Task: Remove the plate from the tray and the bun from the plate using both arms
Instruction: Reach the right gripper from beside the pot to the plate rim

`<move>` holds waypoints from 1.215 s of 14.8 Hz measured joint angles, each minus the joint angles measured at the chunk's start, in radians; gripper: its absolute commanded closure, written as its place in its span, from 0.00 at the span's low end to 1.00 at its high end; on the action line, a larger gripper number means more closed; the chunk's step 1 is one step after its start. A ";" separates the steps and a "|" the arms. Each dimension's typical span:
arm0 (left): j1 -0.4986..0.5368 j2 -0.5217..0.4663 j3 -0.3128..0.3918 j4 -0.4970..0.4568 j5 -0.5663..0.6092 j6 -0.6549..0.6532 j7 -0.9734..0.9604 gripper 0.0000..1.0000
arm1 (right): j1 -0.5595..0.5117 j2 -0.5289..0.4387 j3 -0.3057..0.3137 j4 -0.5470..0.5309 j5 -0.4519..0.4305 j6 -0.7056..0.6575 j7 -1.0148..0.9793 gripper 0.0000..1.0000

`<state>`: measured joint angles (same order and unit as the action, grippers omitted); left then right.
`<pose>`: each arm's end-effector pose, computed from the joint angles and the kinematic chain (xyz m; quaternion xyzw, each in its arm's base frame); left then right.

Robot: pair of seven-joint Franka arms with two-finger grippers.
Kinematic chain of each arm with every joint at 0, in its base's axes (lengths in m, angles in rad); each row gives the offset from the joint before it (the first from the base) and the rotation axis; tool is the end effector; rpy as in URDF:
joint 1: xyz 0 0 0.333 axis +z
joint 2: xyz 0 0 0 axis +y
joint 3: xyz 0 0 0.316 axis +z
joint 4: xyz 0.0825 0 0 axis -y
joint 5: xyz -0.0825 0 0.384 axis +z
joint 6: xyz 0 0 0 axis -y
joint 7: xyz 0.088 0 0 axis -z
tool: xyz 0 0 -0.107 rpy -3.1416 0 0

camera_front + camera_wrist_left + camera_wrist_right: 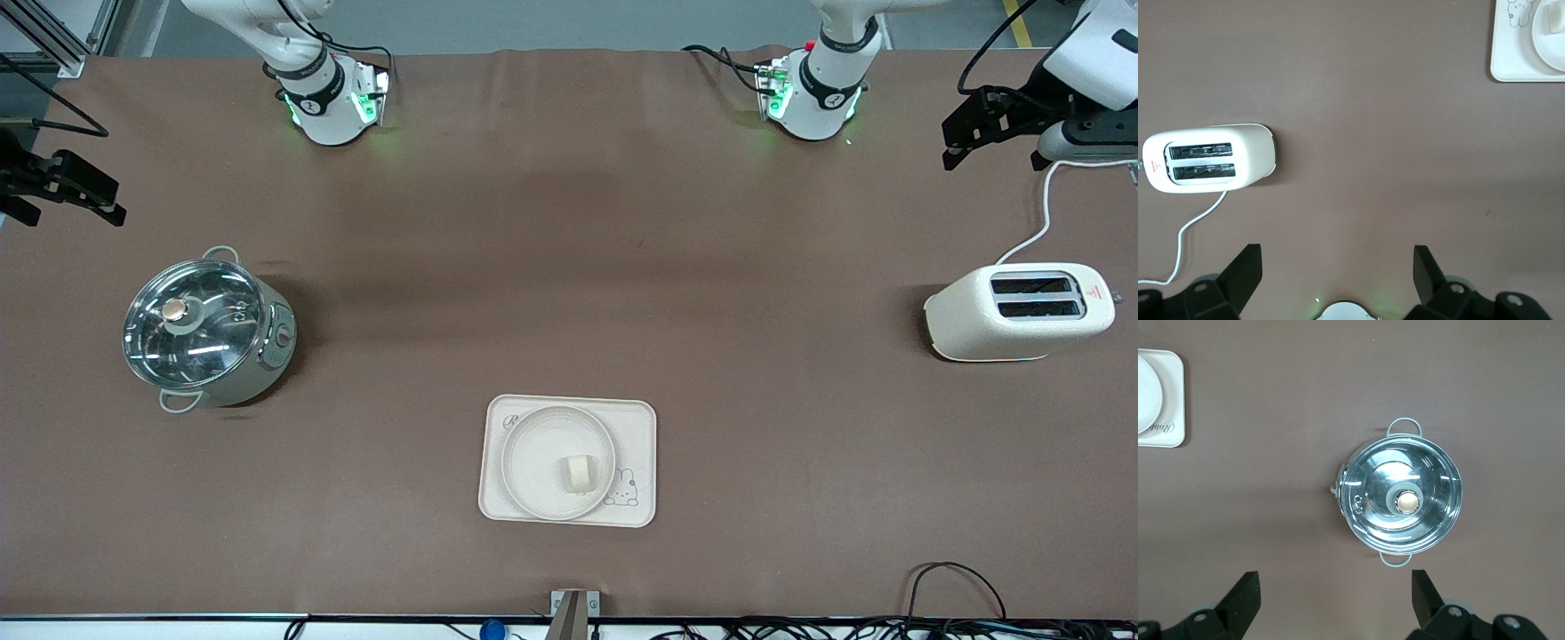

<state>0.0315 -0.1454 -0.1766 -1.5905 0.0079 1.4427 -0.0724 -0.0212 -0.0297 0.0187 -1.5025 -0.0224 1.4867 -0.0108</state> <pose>0.4888 -0.0785 0.6792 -0.9992 0.0349 0.0005 0.0168 0.5366 -0.0037 0.6652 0.9999 0.0031 0.0069 0.0115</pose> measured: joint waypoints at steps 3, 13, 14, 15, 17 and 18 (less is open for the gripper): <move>0.002 0.000 0.004 0.000 -0.001 0.000 0.007 0.00 | 0.003 0.000 0.000 0.000 0.000 0.000 0.000 0.00; 0.006 0.016 0.007 0.014 -0.001 0.000 0.007 0.00 | 0.064 0.032 0.004 -0.027 0.057 0.089 0.064 0.00; 0.006 0.018 0.007 0.014 -0.002 0.000 0.007 0.00 | 0.080 0.050 0.005 -0.044 0.085 0.119 0.090 0.00; 0.006 0.020 0.007 0.014 -0.002 0.000 0.007 0.00 | 0.098 0.074 0.006 -0.059 0.104 0.156 0.111 0.00; 0.006 0.023 0.008 0.014 -0.002 0.000 0.007 0.00 | 0.136 0.137 0.008 -0.072 0.142 0.227 0.153 0.00; 0.007 0.025 0.008 0.015 -0.002 0.000 0.007 0.00 | 0.159 0.173 0.008 -0.075 0.160 0.263 0.176 0.00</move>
<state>0.0381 -0.1202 -0.1687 -1.5756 0.0063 1.4427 -0.0651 0.1373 0.1434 0.0270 -1.5778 0.1373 1.7502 0.1654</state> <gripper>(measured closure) 0.000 0.000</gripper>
